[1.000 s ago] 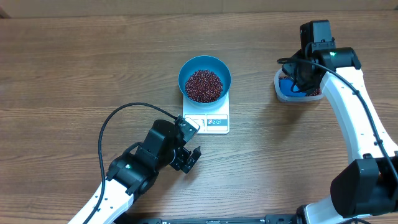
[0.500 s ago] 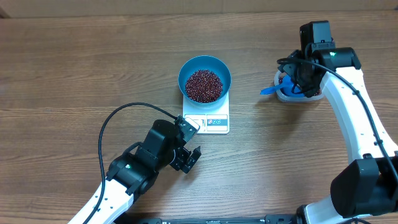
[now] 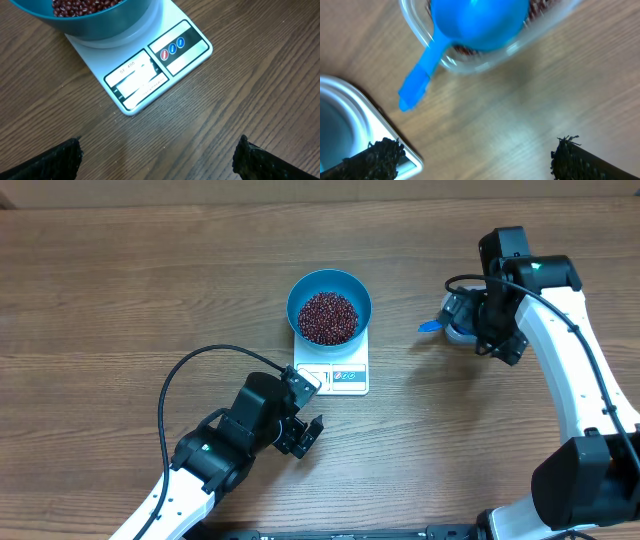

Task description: Scoop item into bowl and weigh 150g on scale

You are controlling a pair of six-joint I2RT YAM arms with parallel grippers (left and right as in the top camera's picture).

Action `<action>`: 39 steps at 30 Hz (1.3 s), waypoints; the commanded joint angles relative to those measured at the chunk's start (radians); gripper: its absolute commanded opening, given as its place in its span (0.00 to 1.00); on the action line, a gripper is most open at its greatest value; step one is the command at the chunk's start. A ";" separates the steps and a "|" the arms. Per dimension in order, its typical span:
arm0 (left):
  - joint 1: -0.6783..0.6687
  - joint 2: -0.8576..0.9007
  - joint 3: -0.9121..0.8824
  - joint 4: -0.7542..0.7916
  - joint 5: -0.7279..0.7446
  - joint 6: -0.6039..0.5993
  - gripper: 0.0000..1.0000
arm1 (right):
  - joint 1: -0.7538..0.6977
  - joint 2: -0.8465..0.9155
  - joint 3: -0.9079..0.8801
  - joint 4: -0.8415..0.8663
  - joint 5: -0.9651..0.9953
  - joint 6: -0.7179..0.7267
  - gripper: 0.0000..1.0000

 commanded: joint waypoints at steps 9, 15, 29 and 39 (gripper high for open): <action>0.007 0.006 -0.007 0.000 -0.003 0.016 1.00 | -0.011 -0.002 0.361 -0.359 -0.011 -0.074 1.00; 0.007 0.006 -0.007 0.000 -0.003 0.016 1.00 | -0.011 -0.032 0.413 -0.363 -0.021 -0.191 1.00; 0.007 0.006 -0.007 0.000 -0.003 0.016 0.99 | -0.011 -0.030 0.410 -0.355 -0.022 -0.190 1.00; 0.007 0.006 -0.007 0.000 -0.003 0.016 0.99 | -0.011 -0.030 0.410 -0.355 -0.022 -0.190 1.00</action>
